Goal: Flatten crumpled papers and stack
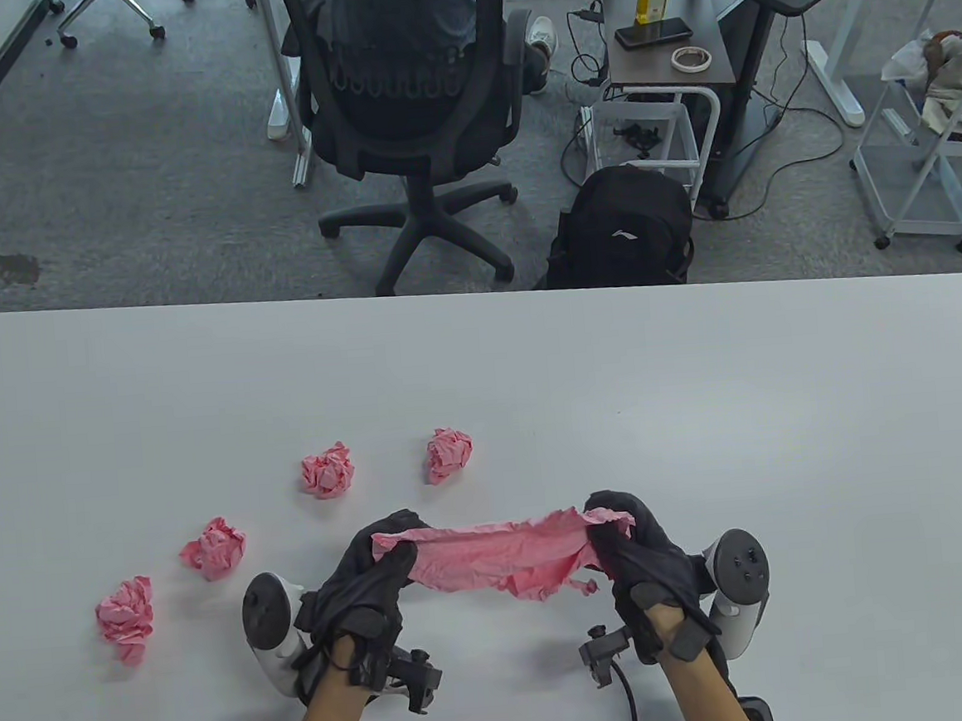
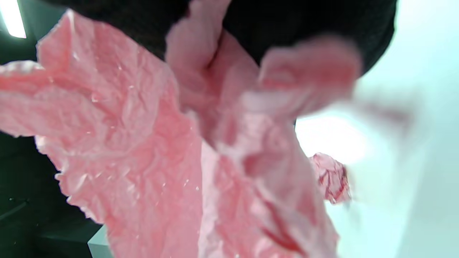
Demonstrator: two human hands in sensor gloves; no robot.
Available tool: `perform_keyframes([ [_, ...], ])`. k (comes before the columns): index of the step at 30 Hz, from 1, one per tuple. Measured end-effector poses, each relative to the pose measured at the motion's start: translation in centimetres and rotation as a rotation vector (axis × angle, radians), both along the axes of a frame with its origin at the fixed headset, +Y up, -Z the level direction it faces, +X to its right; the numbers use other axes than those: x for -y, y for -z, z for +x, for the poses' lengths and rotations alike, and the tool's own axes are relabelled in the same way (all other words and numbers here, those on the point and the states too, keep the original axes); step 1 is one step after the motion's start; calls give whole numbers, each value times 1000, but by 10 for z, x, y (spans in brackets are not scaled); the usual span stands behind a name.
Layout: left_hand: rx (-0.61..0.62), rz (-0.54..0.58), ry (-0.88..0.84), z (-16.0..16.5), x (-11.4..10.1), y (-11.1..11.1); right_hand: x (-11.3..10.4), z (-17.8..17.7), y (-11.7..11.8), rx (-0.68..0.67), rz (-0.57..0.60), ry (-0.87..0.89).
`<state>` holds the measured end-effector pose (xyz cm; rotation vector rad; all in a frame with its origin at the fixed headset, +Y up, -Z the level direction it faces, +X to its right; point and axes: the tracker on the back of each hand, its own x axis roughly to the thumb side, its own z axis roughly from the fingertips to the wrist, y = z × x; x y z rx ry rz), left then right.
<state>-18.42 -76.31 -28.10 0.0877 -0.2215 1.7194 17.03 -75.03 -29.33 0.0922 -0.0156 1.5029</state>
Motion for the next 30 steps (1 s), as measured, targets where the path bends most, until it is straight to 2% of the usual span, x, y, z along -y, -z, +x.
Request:
perform_keyframes([
  [4, 28, 14, 8, -5, -3, 4, -2, 0, 2, -36, 31, -43],
  [8, 39, 78, 334, -10, -11, 5, -2, 3, 3, -3, 45, -43],
  [9, 53, 98, 363, -11, -11, 6, -1, 6, 3, 14, 33, -54],
  [11, 176, 86, 198, -6, -8, 8, -1, 10, 5, 5, 3, -113],
  [13, 194, 12, 21, -3, -3, 10, 0, 13, 8, -25, -14, -193],
  [14, 203, 5, 26, -2, -3, 11, 1, 14, 8, -24, -34, -215],
  [15, 222, -13, 105, -3, -3, 11, 1, 17, 8, -21, -52, -239],
  [17, 247, 15, 368, -6, -6, 12, 4, 23, 8, 37, -87, -275],
  [18, 265, 2, 432, -6, -7, 13, 6, 25, 10, 50, -98, -275],
  [21, 344, -47, 377, 0, -3, 13, 10, 25, 11, 9, -154, -268],
  [26, 342, -115, 436, -6, -1, 14, 13, 34, 12, 80, -213, -365],
  [30, 229, -179, 356, -14, 6, 12, 16, 35, 12, 25, -283, -479],
])
